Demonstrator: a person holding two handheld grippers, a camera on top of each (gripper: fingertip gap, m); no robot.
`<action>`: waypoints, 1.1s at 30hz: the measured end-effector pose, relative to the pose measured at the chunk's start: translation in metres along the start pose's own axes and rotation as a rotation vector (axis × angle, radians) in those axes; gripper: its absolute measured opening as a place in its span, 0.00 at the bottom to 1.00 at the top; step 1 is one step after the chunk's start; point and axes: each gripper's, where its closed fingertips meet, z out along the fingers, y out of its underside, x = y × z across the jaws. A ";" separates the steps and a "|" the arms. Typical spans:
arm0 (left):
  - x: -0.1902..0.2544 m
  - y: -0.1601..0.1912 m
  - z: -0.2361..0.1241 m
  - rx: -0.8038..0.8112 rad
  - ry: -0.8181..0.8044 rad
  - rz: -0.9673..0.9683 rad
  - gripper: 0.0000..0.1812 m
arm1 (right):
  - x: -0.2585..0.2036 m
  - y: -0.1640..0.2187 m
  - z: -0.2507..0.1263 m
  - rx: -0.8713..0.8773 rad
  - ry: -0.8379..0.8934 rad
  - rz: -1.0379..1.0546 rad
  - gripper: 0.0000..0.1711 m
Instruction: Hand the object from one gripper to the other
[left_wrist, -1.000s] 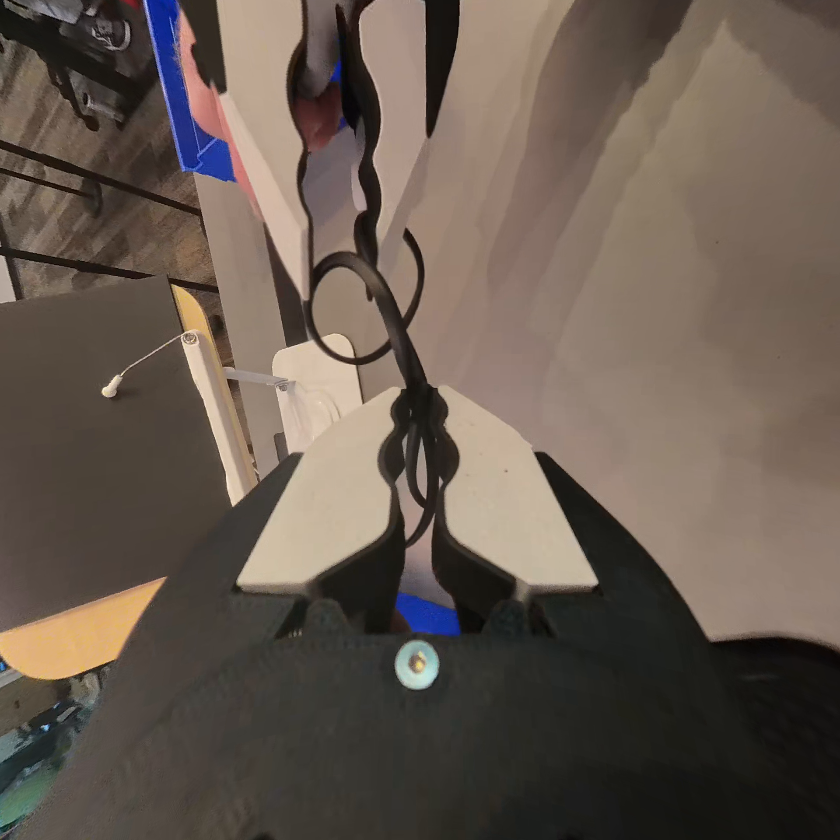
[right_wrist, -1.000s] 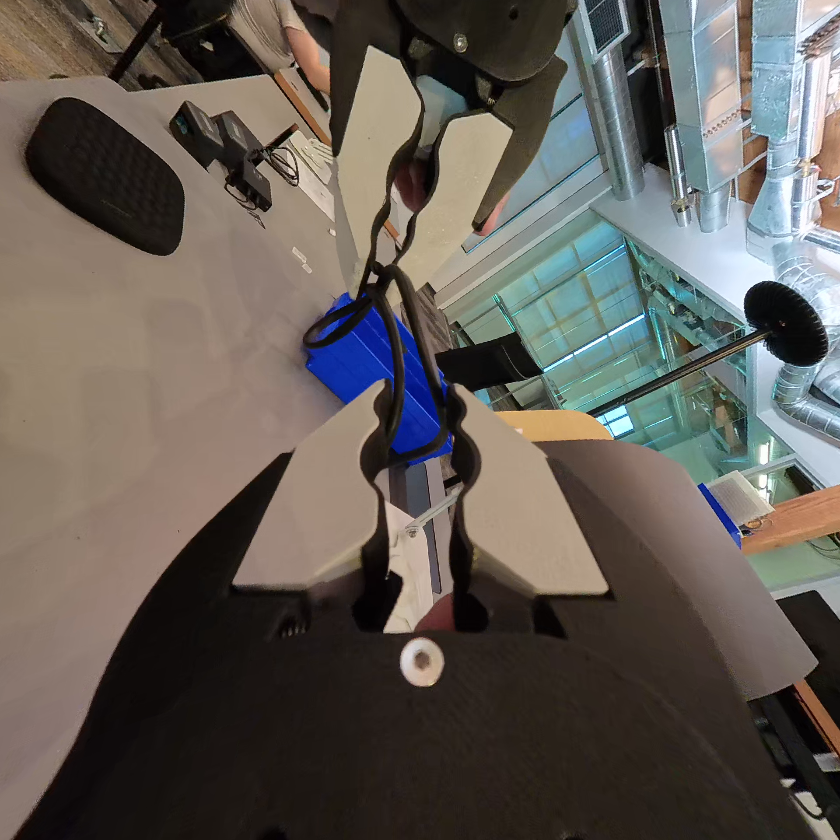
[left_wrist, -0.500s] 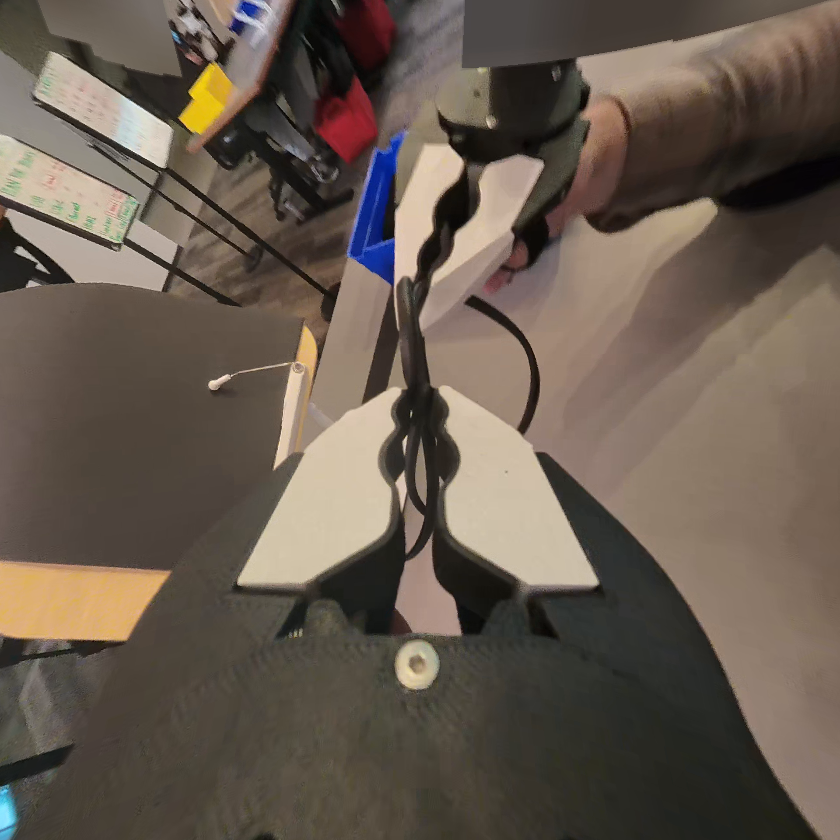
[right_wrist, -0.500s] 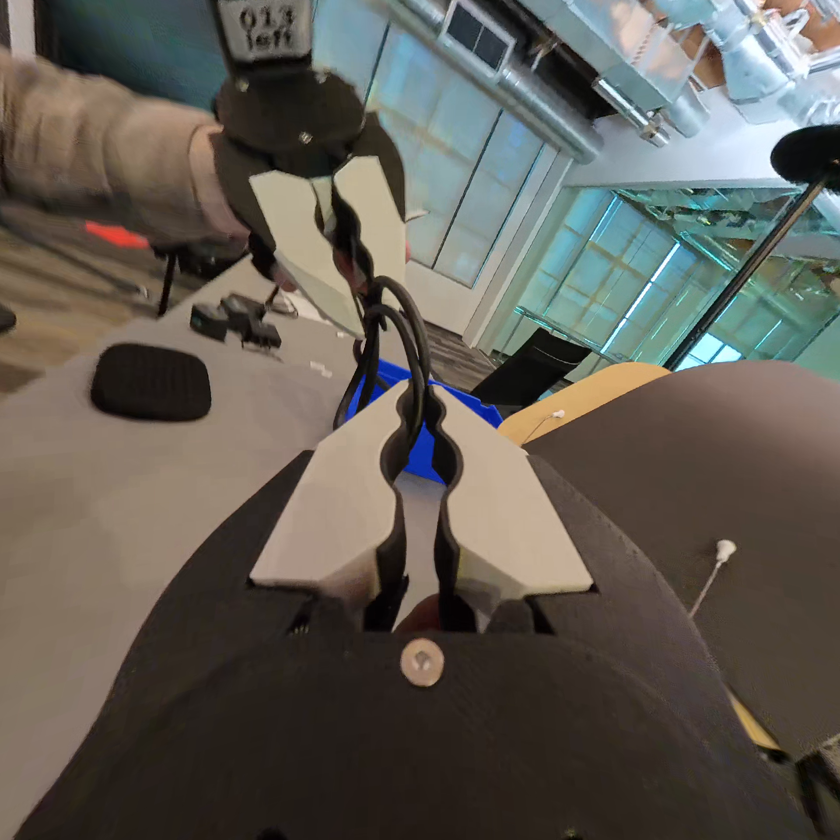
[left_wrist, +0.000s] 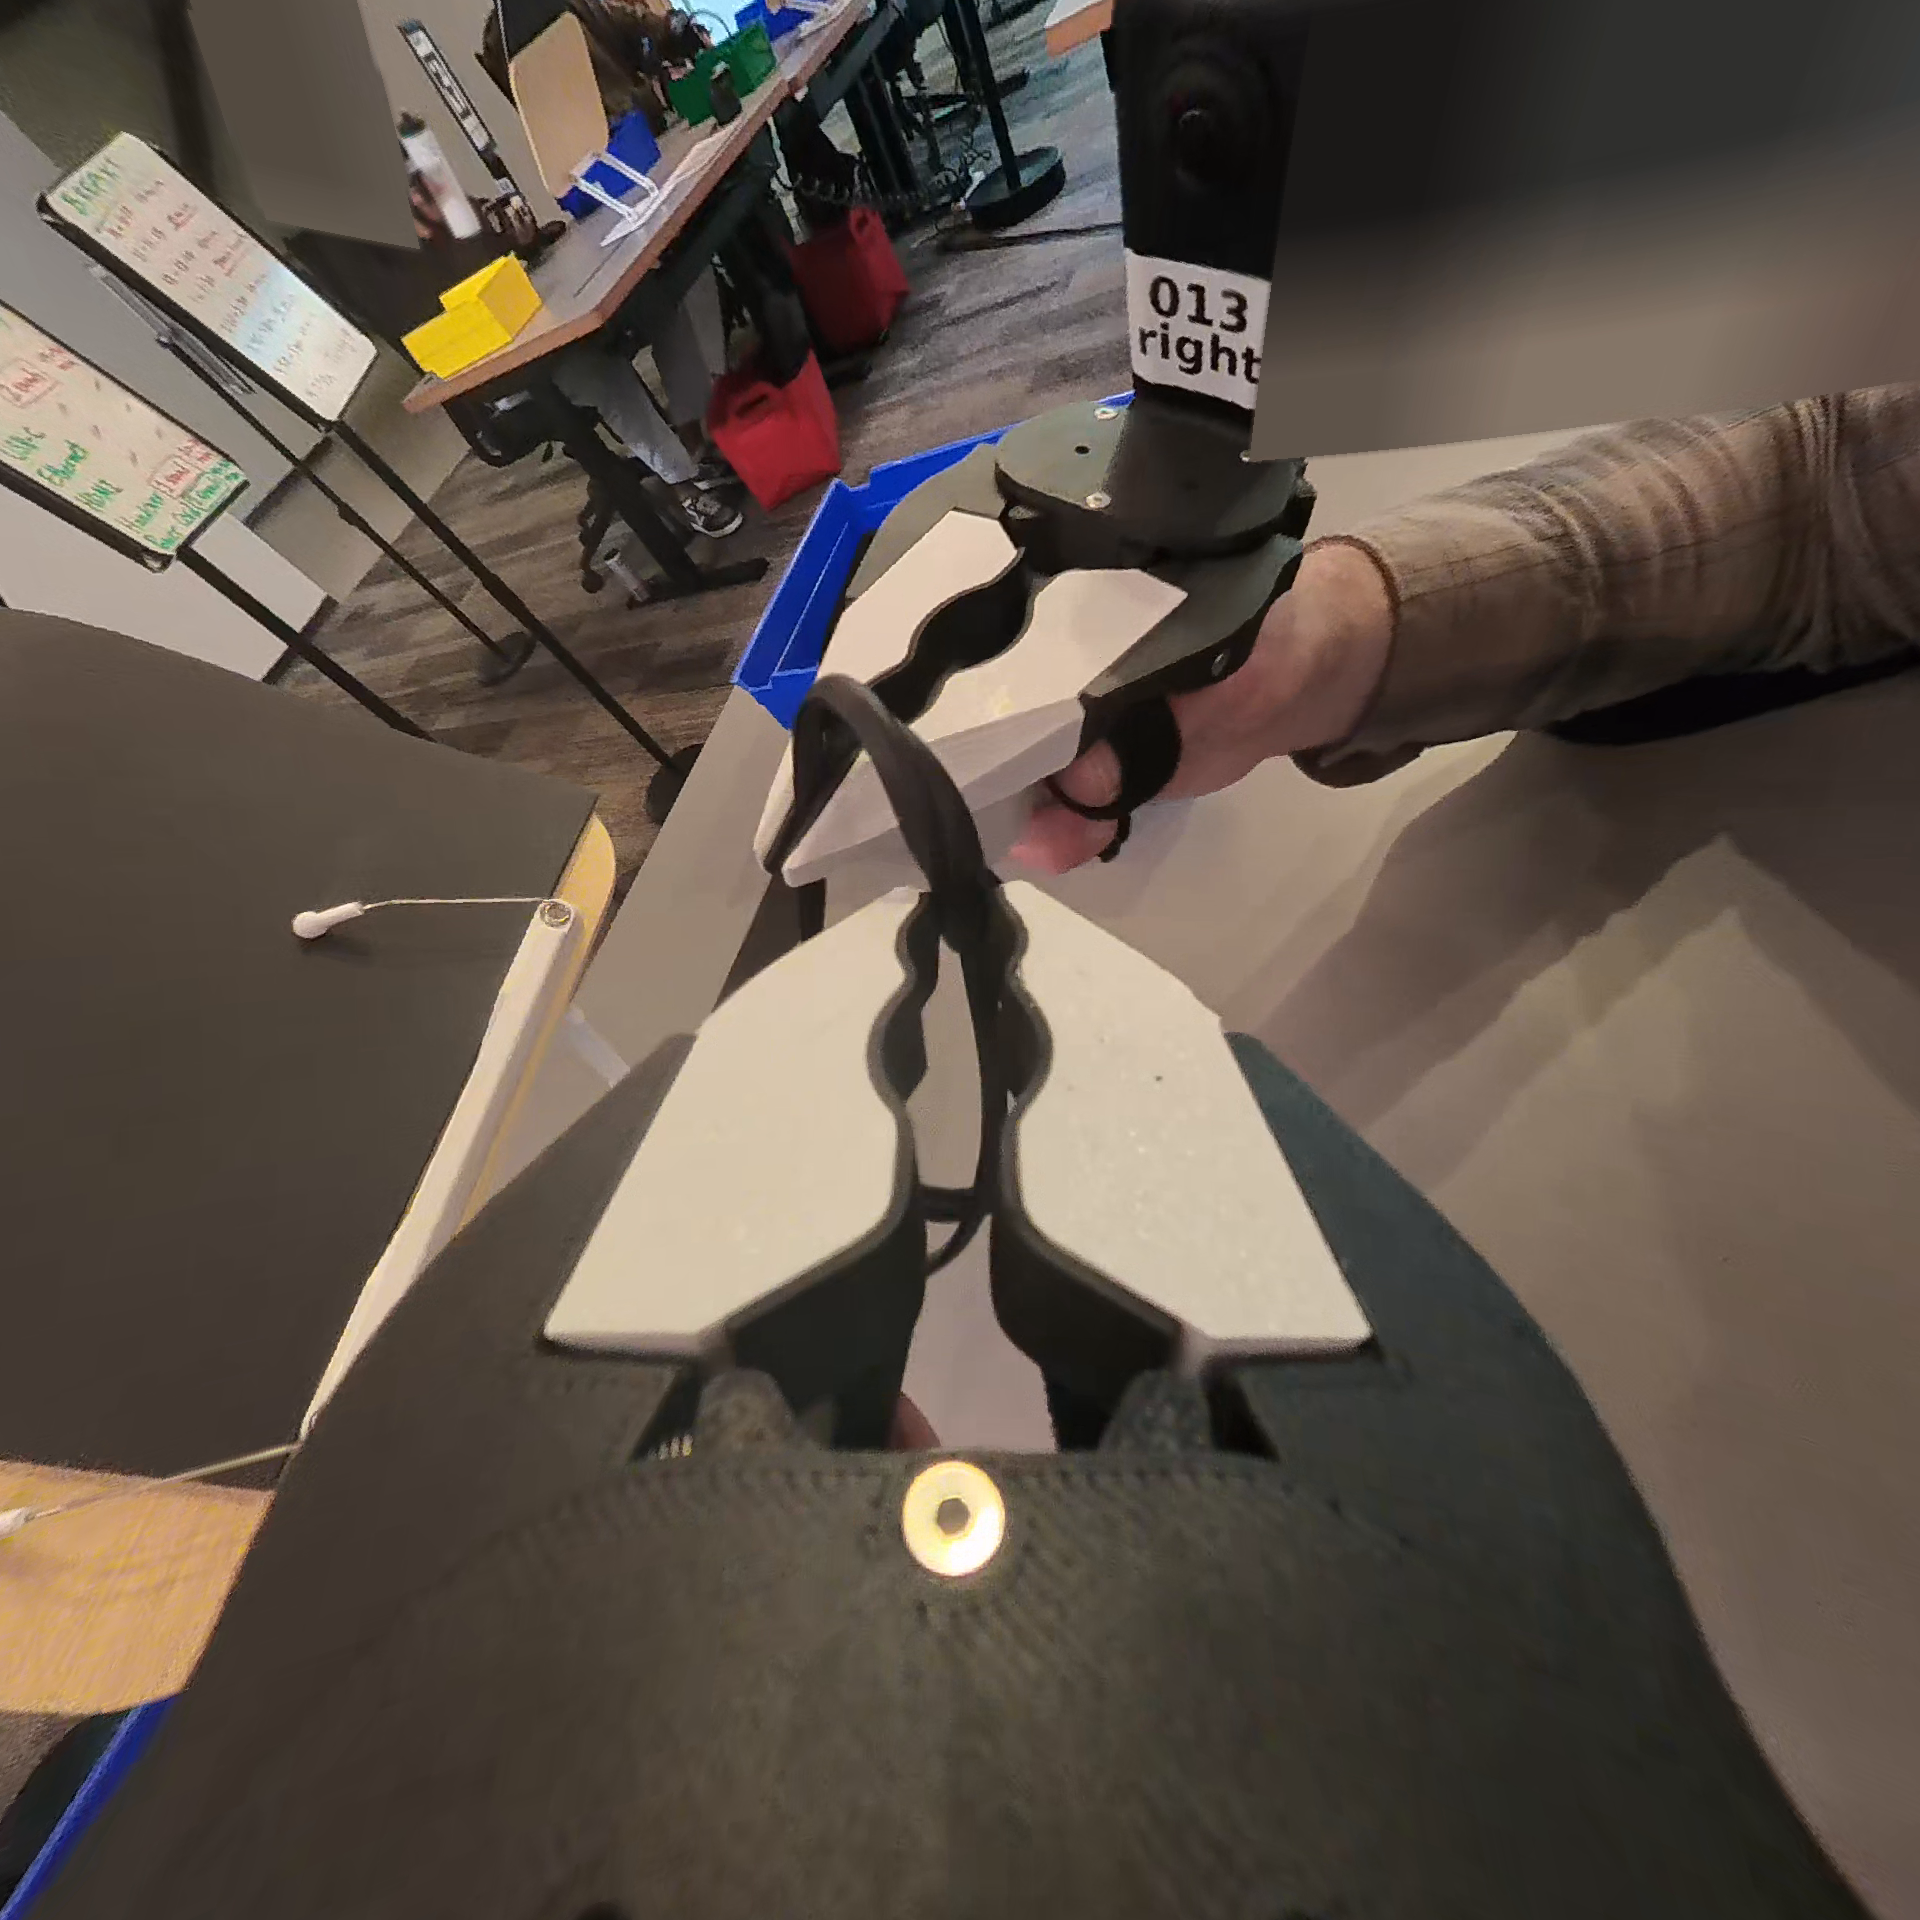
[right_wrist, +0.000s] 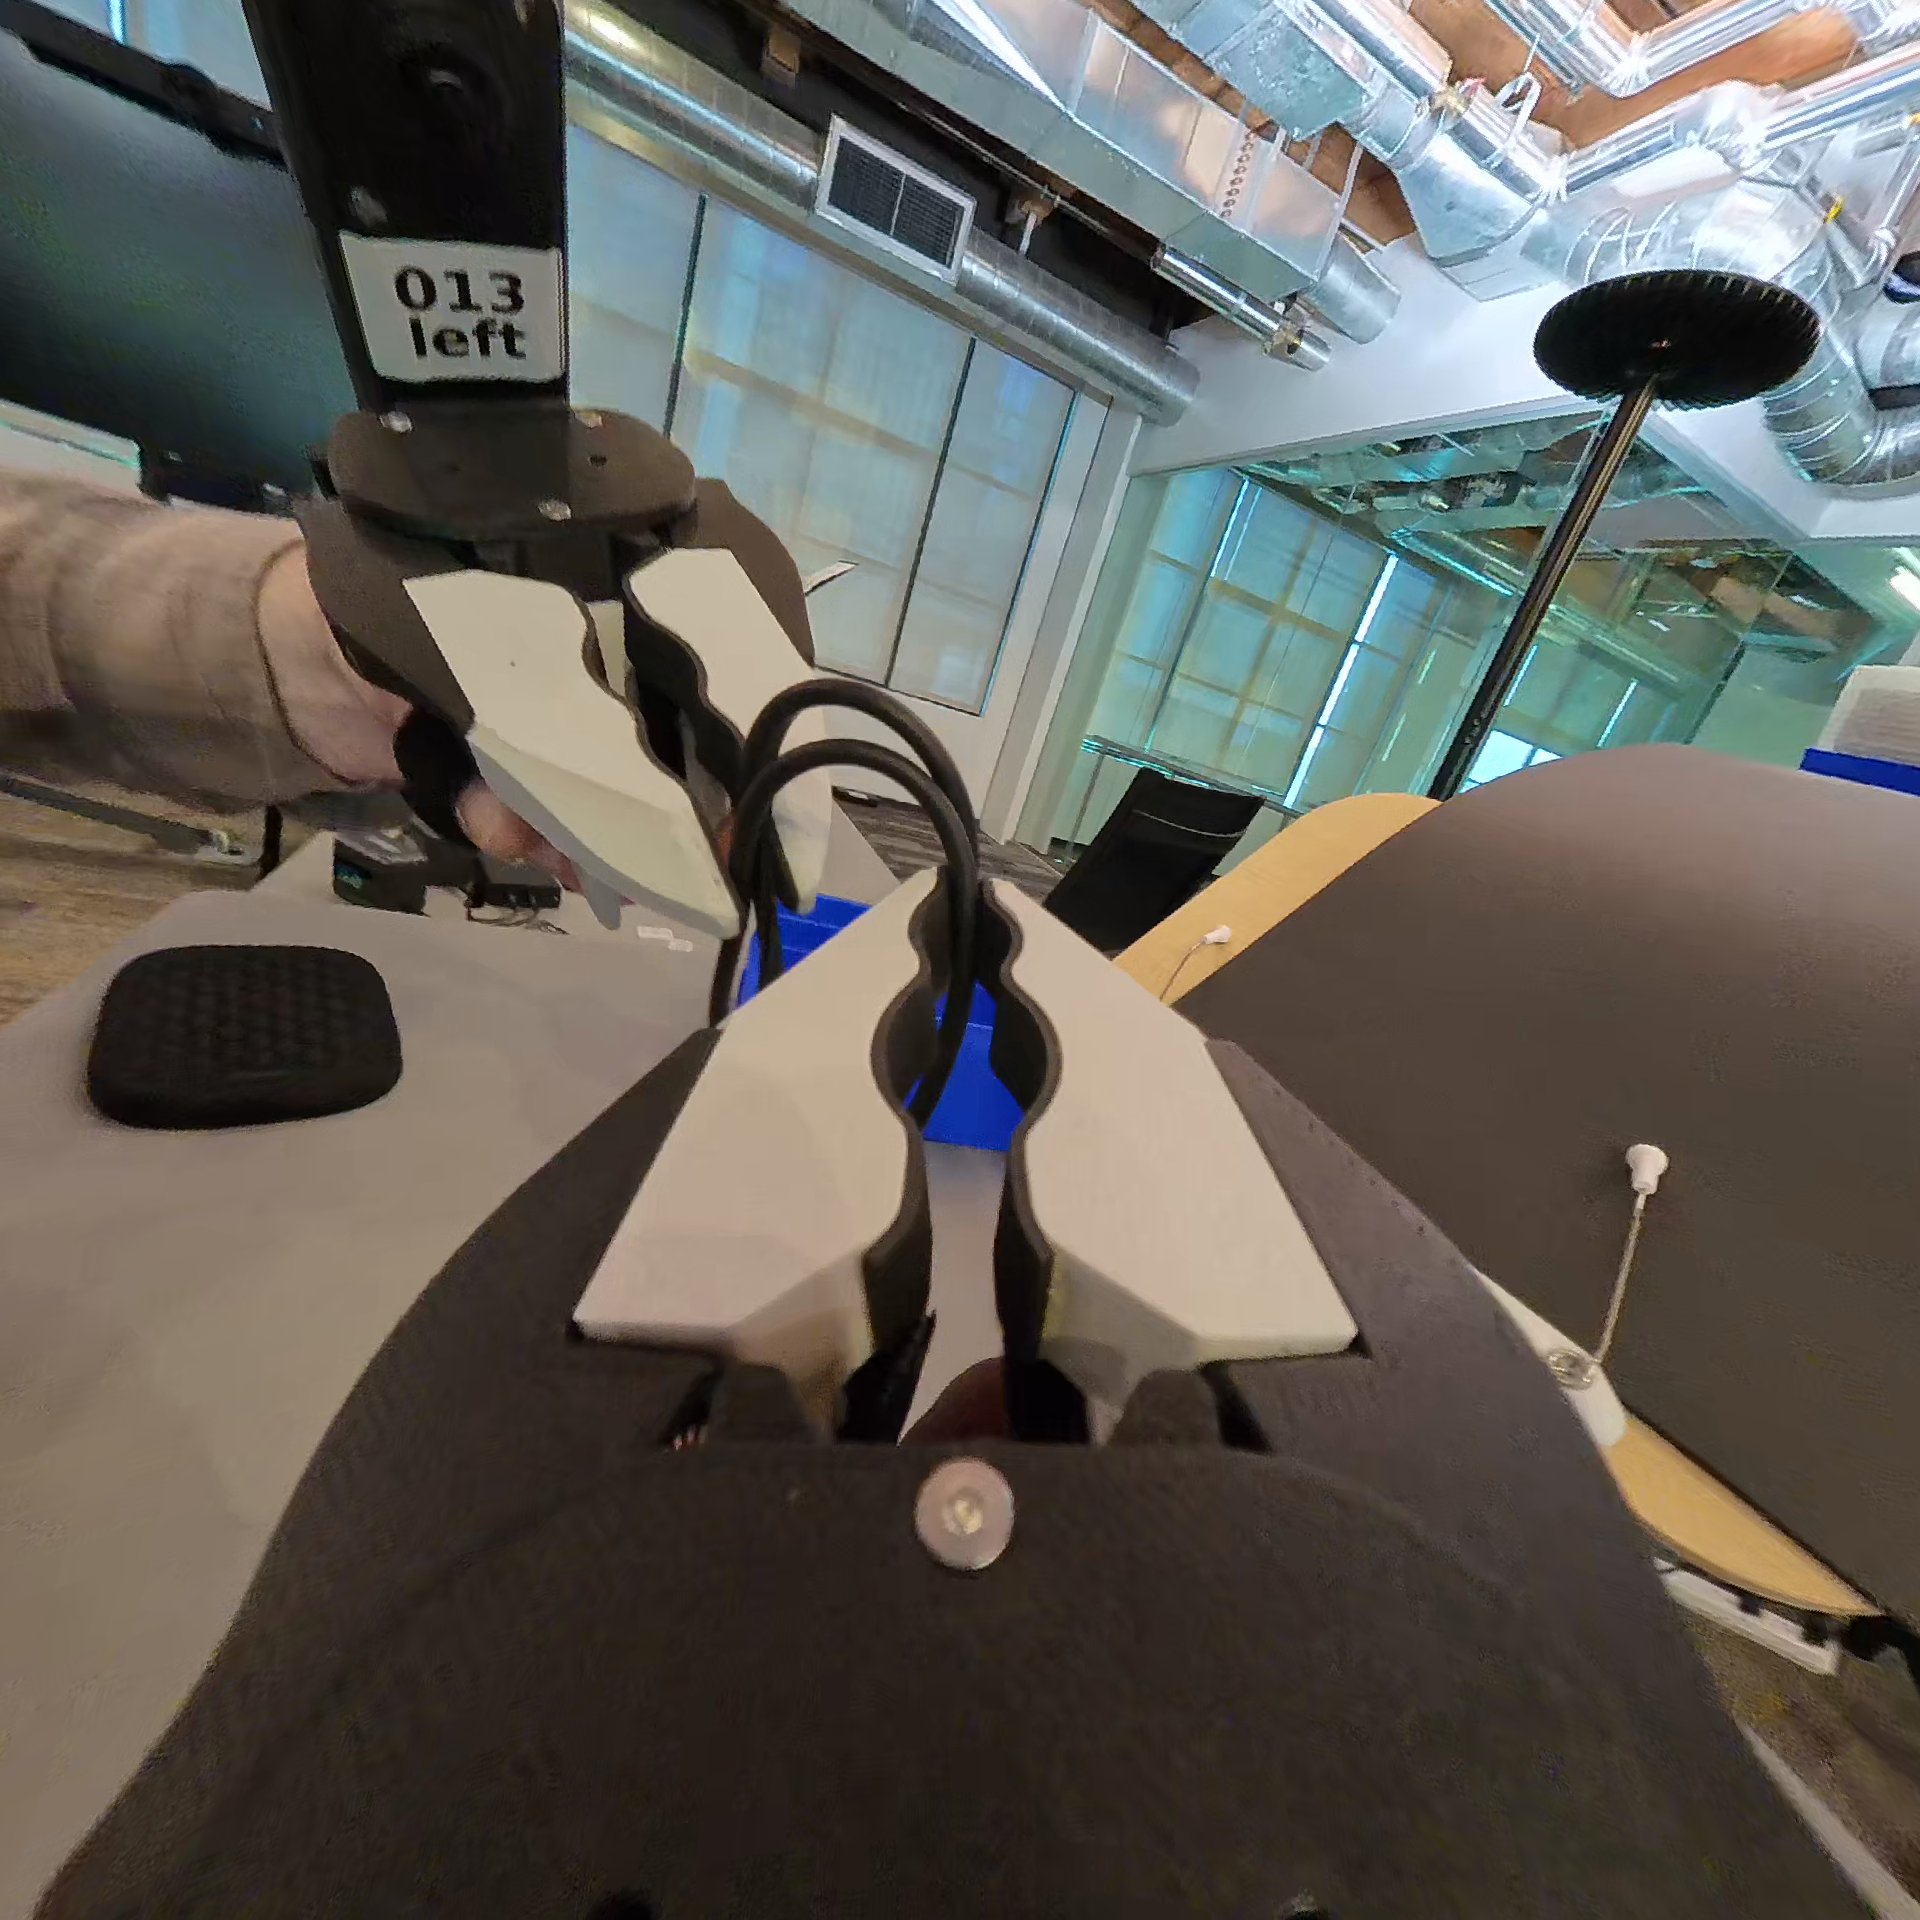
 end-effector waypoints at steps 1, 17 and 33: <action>-0.001 0.001 0.001 -0.001 -0.007 0.001 0.05 | -0.001 0.000 0.000 0.003 -0.007 0.015 0.00; -0.021 0.005 0.006 0.043 -0.153 0.024 0.13 | -0.017 -0.004 0.003 0.041 -0.091 0.087 0.00; 0.002 -0.014 -0.032 0.112 0.049 0.112 0.36 | -0.018 -0.023 -0.012 0.078 -0.233 0.172 0.00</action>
